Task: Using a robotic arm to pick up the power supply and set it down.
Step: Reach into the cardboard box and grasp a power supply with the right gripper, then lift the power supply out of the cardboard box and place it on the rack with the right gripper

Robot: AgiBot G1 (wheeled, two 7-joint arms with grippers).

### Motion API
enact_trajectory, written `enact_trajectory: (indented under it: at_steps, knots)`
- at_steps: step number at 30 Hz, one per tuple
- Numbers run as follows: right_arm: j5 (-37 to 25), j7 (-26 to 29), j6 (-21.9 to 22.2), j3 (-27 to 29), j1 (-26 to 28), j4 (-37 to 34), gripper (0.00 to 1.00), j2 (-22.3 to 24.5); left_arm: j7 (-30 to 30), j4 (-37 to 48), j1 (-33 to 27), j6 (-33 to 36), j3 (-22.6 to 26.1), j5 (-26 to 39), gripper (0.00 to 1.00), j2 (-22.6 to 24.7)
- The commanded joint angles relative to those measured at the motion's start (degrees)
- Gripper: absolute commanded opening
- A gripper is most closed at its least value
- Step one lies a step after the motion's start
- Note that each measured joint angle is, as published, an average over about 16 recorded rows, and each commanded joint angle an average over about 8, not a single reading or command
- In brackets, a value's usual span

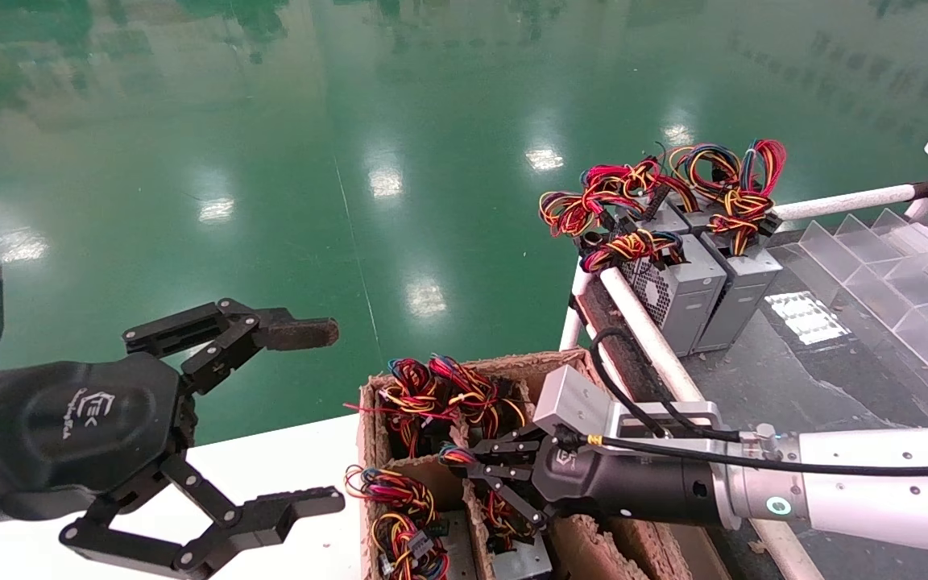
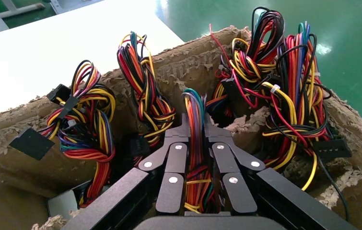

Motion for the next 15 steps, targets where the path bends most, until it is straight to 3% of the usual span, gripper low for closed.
enact_trajectory:
  at_steps: [1, 15]
  knots:
    - [0.0, -0.1, 0.1, 0.0, -0.1, 0.0, 0.00, 0.0, 0.0, 0.0, 0.0, 0.0, 0.0, 0.0, 1.00, 0.0]
    - [11.6, -1.4, 1.6, 9.0, -3.2, 5.7, 0.00, 7.6, 0.0, 0.0, 0.0, 0.0, 0.0, 0.0, 1.00, 0.0]
